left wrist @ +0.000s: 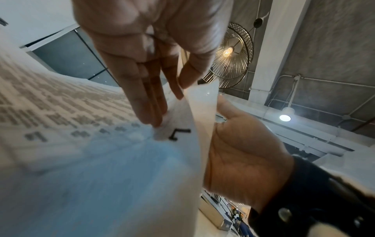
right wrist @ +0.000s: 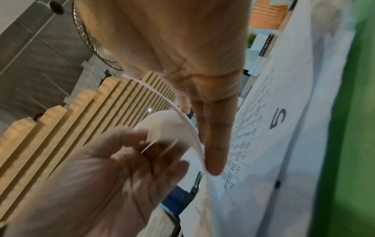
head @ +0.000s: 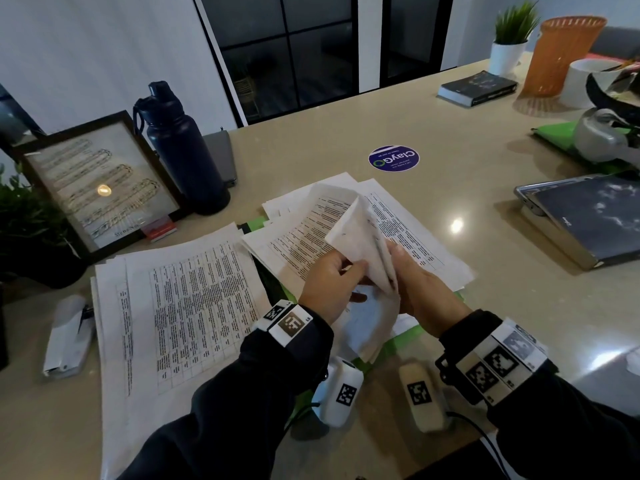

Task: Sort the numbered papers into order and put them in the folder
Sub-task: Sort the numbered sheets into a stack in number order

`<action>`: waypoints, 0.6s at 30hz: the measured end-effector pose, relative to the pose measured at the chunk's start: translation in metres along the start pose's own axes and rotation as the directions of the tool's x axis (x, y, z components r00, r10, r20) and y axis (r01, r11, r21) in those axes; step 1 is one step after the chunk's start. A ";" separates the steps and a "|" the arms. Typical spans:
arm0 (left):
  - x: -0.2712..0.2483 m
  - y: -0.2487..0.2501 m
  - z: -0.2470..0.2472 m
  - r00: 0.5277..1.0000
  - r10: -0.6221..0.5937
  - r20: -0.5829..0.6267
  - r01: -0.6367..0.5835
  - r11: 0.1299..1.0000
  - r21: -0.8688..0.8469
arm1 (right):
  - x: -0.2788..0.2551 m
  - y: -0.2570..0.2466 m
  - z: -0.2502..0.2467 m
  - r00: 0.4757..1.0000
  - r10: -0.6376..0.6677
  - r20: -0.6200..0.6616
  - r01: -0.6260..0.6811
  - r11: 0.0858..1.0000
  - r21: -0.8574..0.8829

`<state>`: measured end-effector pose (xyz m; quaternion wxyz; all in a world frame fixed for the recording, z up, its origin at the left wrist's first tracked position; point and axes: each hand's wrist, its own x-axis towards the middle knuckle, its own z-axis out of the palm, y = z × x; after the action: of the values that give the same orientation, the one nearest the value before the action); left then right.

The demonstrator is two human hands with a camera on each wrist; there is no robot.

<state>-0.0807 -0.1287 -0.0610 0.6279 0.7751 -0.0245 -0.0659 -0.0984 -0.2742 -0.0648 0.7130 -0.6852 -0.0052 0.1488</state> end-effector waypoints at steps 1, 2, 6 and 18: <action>-0.001 0.000 -0.001 1.000 0.007 -0.001 -0.007 0.999 0.050 | 0.000 0.000 -0.002 0.999 0.034 -0.017 -0.034 0.999 0.035; -0.002 0.001 -0.002 1.000 0.025 0.017 -0.027 0.993 0.113 | 0.001 -0.001 -0.005 0.997 0.067 -0.035 -0.065 0.995 0.073; -0.010 0.008 -0.005 0.962 -0.014 0.272 -0.090 0.926 0.367 | 0.020 -0.006 -0.038 0.962 0.196 -0.187 -0.160 0.968 0.195; -0.016 0.005 -0.004 0.986 -0.068 0.149 0.037 0.978 0.205 | 0.021 0.002 -0.062 0.931 0.327 -0.163 -0.356 0.912 -0.204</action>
<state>-0.0955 -0.1242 -0.0539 0.5403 0.8276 -0.0593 -0.1399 -0.0655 -0.3304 -0.0743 0.5906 -0.7614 0.1424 0.2260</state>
